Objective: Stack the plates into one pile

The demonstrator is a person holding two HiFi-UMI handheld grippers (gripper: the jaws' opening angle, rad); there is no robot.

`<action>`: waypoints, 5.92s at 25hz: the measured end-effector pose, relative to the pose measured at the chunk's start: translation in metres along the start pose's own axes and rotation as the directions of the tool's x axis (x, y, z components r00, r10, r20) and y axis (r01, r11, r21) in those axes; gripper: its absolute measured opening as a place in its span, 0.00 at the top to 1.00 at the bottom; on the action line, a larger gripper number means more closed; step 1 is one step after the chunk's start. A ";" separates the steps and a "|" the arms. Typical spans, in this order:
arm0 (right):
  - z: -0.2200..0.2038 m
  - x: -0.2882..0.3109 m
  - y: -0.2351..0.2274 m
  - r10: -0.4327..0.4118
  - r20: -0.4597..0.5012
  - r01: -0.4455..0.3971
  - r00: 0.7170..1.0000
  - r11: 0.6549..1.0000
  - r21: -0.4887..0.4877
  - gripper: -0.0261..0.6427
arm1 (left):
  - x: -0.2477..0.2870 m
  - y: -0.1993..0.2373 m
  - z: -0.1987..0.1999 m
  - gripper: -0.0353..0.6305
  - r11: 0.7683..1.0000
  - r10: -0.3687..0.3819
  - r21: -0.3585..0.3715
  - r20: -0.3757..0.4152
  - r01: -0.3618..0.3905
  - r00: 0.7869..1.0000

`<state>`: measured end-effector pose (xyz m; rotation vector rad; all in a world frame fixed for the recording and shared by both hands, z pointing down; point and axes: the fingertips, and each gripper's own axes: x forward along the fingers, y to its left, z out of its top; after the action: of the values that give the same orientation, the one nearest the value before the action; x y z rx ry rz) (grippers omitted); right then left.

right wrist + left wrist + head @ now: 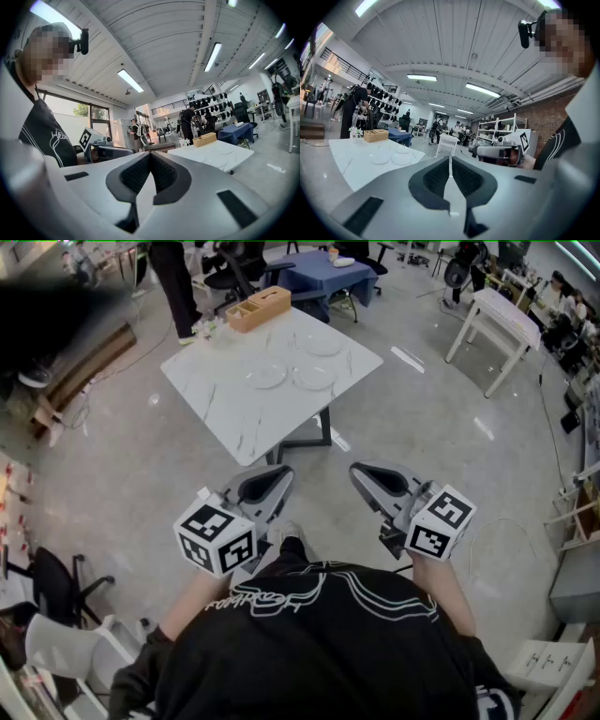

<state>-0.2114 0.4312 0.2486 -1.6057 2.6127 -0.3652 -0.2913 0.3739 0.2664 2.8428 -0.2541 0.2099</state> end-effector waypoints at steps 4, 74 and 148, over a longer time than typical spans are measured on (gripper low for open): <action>0.002 -0.004 -0.003 -0.018 0.001 0.018 1.000 1.000 -0.005 0.92 | 0.003 -0.004 0.000 0.89 1.000 -0.008 0.010 -0.004 0.008 1.000; -0.005 0.159 -0.413 -0.180 -0.238 0.208 0.954 0.973 0.099 0.52 | 0.328 0.316 0.022 0.89 0.995 0.097 0.035 -0.248 -0.091 0.964; -0.171 0.266 -0.530 0.198 -0.614 0.089 0.764 0.910 0.405 0.52 | 0.379 0.428 -0.143 0.89 0.925 0.212 -0.143 -0.576 -0.353 0.789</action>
<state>0.1007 -0.0041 0.5558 -1.4106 2.6999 -1.6142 -0.0220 -0.0474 0.5775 2.3542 -0.5386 0.9753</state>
